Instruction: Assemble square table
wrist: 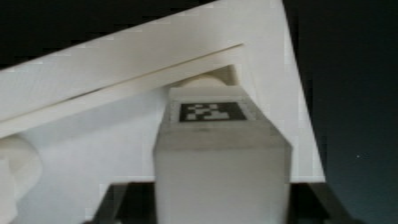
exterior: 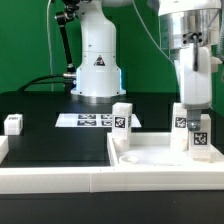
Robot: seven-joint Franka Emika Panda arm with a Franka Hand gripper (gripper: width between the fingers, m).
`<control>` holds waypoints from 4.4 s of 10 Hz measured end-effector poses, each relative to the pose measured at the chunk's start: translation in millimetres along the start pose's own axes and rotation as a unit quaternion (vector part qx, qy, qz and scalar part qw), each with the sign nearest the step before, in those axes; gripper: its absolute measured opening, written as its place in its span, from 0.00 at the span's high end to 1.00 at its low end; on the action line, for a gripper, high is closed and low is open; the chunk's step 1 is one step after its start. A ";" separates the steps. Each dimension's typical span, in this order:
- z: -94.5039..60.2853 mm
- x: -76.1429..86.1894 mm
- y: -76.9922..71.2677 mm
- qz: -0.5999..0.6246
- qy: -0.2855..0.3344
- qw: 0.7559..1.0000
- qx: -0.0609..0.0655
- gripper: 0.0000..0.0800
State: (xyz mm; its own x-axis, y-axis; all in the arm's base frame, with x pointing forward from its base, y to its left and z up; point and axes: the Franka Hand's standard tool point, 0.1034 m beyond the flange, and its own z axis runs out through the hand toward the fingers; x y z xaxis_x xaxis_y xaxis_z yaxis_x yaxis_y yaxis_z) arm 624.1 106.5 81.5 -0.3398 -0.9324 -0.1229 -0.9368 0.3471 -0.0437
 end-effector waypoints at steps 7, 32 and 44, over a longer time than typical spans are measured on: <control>0.4 -3.1 0.9 -0.098 0.000 0.995 0.001 0.19; 1.5 -7.4 -2.4 -0.672 0.018 0.740 -0.005 0.64; 3.9 -10.9 2.7 -0.148 0.019 0.989 0.008 0.64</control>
Offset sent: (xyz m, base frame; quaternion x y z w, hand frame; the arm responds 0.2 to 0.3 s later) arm 0.0000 0.0000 0.0000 0.0000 0.0000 0.0000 1.0000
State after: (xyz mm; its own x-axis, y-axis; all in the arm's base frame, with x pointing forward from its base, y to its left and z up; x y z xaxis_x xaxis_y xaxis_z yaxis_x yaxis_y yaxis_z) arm 625.6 118.1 78.9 -0.0545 -0.9964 -0.0651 -0.9943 0.0602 -0.0883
